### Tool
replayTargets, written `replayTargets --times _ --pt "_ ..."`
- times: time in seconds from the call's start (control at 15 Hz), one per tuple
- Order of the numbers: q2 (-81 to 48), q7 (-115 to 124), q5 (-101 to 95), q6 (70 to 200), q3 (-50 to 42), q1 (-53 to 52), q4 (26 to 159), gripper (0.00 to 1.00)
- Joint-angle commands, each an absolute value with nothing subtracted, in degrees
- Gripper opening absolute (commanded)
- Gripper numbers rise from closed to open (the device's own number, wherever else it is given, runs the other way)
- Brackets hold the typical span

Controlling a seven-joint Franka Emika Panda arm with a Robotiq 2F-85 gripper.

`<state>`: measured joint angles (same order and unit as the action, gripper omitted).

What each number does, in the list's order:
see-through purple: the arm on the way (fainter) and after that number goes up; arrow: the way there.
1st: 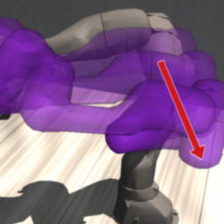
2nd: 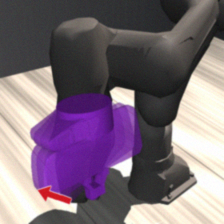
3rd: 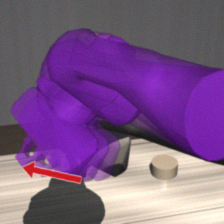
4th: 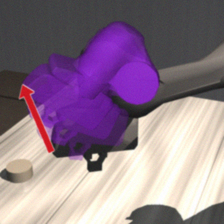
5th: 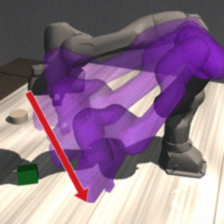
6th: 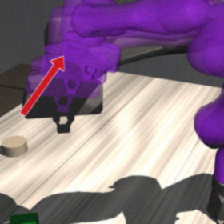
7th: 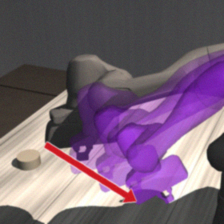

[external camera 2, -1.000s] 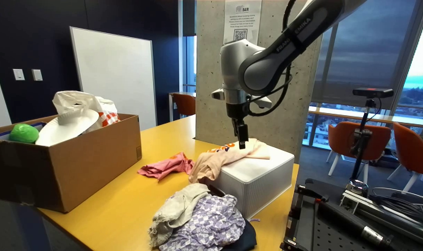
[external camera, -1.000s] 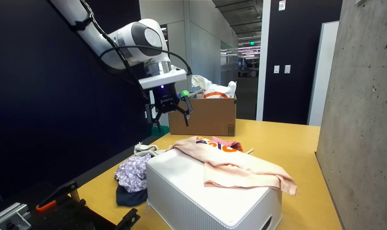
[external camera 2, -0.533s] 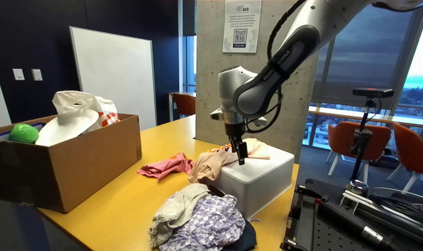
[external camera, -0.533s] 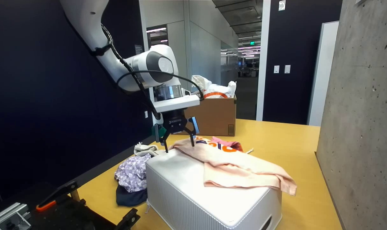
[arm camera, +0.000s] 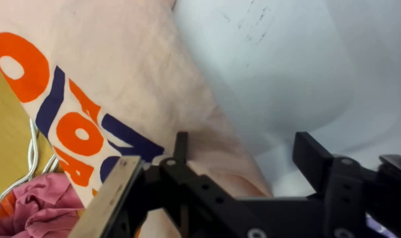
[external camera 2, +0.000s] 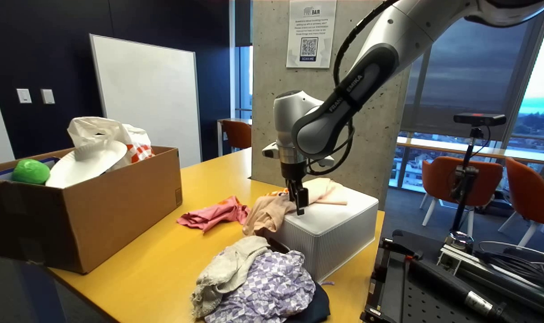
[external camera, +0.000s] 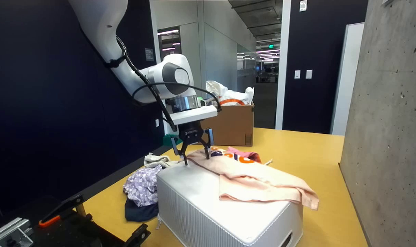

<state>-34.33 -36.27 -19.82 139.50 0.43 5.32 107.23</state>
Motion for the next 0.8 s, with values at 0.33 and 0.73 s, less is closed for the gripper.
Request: replayTargets --times 0.33,0.73 --pt "-33.7 -38.1 -20.8 144.0 0.3 6.0 109.1 0.11" --pt "-30.2 -37.5 -21.4 148.3 -1.0 6.7 113.5 0.01"
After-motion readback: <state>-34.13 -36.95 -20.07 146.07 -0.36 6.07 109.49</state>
